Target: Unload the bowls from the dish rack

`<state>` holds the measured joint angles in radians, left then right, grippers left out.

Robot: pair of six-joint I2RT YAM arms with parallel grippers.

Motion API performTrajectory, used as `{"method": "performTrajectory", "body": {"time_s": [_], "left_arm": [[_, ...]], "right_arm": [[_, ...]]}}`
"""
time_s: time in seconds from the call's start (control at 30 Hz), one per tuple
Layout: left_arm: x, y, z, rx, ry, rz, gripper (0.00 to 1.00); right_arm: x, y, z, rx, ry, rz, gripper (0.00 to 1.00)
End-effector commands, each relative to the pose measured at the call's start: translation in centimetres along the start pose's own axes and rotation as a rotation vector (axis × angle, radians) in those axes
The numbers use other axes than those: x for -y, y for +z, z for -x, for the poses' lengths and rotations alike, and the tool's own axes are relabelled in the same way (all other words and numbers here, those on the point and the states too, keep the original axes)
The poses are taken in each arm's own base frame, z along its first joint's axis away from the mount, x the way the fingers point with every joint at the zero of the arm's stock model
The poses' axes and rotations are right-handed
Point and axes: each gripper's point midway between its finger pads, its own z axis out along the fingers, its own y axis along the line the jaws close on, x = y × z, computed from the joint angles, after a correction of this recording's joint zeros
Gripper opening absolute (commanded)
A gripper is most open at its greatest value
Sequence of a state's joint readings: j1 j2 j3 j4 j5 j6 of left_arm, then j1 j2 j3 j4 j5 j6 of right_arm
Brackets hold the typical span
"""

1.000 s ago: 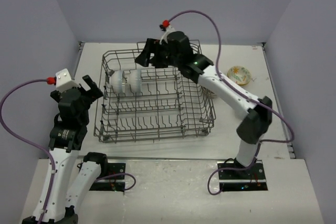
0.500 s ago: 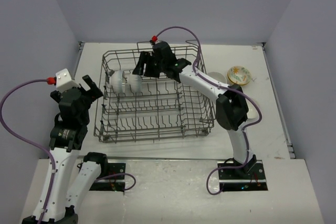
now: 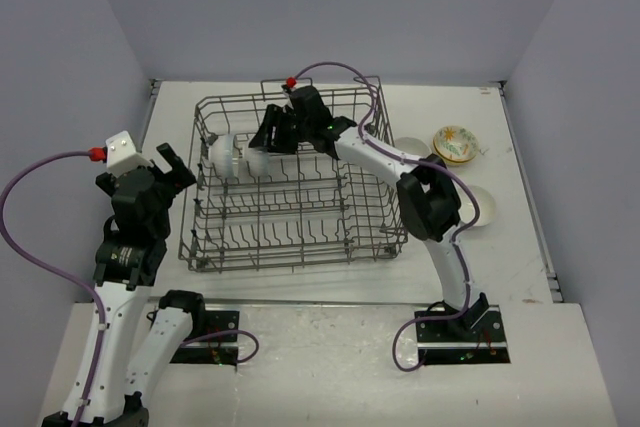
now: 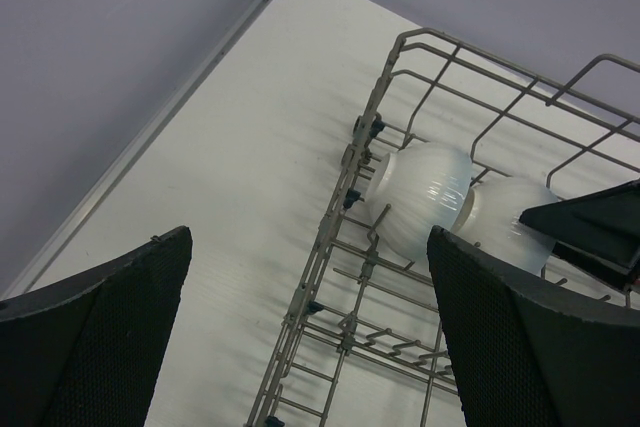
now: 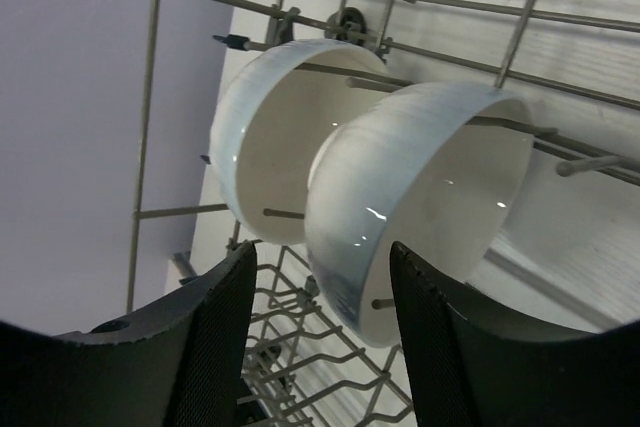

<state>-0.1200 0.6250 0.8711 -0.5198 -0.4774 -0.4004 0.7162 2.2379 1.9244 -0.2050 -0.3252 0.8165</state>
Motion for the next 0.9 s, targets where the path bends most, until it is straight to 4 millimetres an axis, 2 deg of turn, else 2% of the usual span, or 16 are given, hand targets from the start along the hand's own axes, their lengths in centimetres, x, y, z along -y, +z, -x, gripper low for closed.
{"method": "performTrajectory", "body": {"time_s": [0.0,0.23,0.43,0.87], "left_arm": [[0.3,0.0,0.9,0.036,-0.013,-0.010,1.00],[0.3,-0.1,1.0,0.038,-0.014,-0.014,1.00],[0.4,-0.1,1.0,0.041,-0.015,-0.018,1.00],[0.4,-0.1,1.1,0.043,-0.013,-0.019,1.00]], "right_arm": [[-2.1,0.3,0.2,-0.021,0.020,0.149,0.56],[-1.8,0.6,-0.3,-0.067,0.075,0.207,0.53],[-1.6,0.7,0.0,-0.074,0.087,0.235,0.46],[-2.4,-0.1,0.4,-0.070,0.135,0.366,0.13]]}}
